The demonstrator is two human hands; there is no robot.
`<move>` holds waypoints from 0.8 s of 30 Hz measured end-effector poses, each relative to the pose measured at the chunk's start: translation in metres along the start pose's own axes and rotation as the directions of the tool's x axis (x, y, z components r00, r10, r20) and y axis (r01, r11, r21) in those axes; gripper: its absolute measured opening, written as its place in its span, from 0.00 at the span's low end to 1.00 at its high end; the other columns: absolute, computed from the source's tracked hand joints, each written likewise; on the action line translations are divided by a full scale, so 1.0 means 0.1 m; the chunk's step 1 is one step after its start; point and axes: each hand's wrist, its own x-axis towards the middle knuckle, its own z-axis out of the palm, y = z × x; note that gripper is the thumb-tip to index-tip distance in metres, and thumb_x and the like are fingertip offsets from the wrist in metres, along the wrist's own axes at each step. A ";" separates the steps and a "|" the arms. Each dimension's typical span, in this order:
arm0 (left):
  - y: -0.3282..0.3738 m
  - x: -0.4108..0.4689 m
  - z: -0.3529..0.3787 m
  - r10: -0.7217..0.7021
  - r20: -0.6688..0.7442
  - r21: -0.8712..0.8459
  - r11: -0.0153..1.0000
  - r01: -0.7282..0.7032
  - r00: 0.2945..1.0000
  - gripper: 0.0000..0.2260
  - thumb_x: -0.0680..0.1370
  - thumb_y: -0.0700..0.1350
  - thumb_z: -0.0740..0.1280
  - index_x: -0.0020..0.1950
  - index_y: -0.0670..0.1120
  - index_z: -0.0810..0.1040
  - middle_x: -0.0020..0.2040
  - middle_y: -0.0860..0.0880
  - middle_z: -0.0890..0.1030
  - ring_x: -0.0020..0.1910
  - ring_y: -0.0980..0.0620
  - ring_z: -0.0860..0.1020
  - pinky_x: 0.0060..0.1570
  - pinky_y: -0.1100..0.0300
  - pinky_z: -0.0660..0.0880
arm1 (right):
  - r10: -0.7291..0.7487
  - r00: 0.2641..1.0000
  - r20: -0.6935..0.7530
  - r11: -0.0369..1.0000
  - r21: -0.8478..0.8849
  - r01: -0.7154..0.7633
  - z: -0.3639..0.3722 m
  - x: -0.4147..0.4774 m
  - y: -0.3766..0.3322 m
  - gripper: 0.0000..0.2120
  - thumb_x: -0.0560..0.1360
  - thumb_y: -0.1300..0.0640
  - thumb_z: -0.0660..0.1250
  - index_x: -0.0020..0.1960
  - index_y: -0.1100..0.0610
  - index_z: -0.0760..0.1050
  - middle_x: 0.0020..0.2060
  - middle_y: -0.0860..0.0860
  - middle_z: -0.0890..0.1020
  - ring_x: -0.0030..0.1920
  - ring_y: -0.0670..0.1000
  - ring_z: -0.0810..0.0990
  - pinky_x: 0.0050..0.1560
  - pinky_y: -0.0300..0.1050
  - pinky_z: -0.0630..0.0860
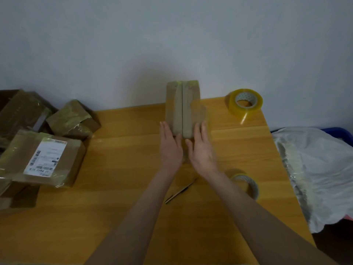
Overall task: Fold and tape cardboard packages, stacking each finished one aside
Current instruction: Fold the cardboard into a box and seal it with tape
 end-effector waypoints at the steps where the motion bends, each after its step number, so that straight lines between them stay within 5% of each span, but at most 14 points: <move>1: -0.06 0.00 0.02 -0.041 0.027 -0.020 0.999 0.041 0.999 0.28 0.83 0.44 0.56 0.77 0.39 0.45 0.78 0.43 0.50 0.77 0.47 0.50 0.71 0.63 0.48 | 0.039 0.999 0.023 0.999 0.011 -0.039 0.04 0.00 0.05 0.29 0.83 0.51 0.52 0.78 0.59 0.45 0.78 0.55 0.45 0.75 0.57 0.57 0.70 0.51 0.62; 7: -0.46 0.11 -0.02 0.020 0.077 0.023 0.999 -0.022 0.997 0.29 0.80 0.44 0.63 0.77 0.39 0.54 0.68 0.39 0.72 0.65 0.42 0.72 0.64 0.54 0.69 | 0.008 0.994 -0.111 0.999 0.041 -0.003 0.06 0.14 0.32 0.31 0.75 0.50 0.68 0.75 0.56 0.63 0.71 0.56 0.70 0.68 0.56 0.72 0.67 0.52 0.70; 12: -0.62 0.29 -0.13 0.199 0.037 0.066 0.977 -0.201 0.979 0.34 0.72 0.56 0.65 0.70 0.34 0.68 0.46 0.37 0.82 0.43 0.42 0.81 0.47 0.59 0.72 | -0.170 0.959 -0.228 0.985 -0.075 0.157 0.04 0.26 0.40 0.30 0.63 0.52 0.79 0.63 0.59 0.78 0.51 0.57 0.84 0.44 0.57 0.84 0.41 0.50 0.81; 15: -0.69 0.39 -0.13 0.263 0.045 0.108 0.958 -0.266 0.964 0.35 0.72 0.58 0.63 0.70 0.35 0.68 0.47 0.38 0.83 0.42 0.43 0.82 0.46 0.57 0.74 | -0.219 0.955 -0.201 0.968 -0.170 0.187 0.02 0.32 0.44 0.30 0.63 0.52 0.79 0.62 0.60 0.78 0.48 0.57 0.85 0.42 0.57 0.84 0.36 0.48 0.80; 18: -0.75 0.42 -0.11 0.275 0.079 0.112 0.953 -0.283 0.958 0.29 0.74 0.42 0.70 0.72 0.36 0.65 0.51 0.38 0.82 0.46 0.43 0.81 0.52 0.54 0.77 | -0.224 0.954 -0.197 0.961 -0.209 0.182 0.03 0.36 0.42 0.28 0.64 0.56 0.79 0.61 0.59 0.78 0.50 0.57 0.84 0.43 0.57 0.84 0.36 0.46 0.78; 22: -0.68 0.48 -0.08 0.145 0.021 -0.009 0.989 -0.144 0.989 0.26 0.76 0.34 0.67 0.73 0.40 0.66 0.57 0.44 0.81 0.52 0.53 0.79 0.54 0.74 0.69 | -0.147 0.973 -0.178 0.978 -0.172 0.116 0.02 0.42 0.38 0.26 0.70 0.60 0.75 0.66 0.55 0.74 0.55 0.56 0.83 0.50 0.59 0.82 0.44 0.49 0.76; 24: -0.62 0.48 -0.09 0.087 0.034 -0.022 0.996 -0.086 0.996 0.24 0.78 0.32 0.63 0.74 0.41 0.64 0.62 0.44 0.79 0.59 0.50 0.77 0.56 0.73 0.67 | -0.120 0.980 -0.156 0.983 -0.160 0.095 0.02 0.45 0.38 0.26 0.72 0.60 0.72 0.68 0.53 0.72 0.58 0.55 0.81 0.53 0.59 0.81 0.48 0.49 0.75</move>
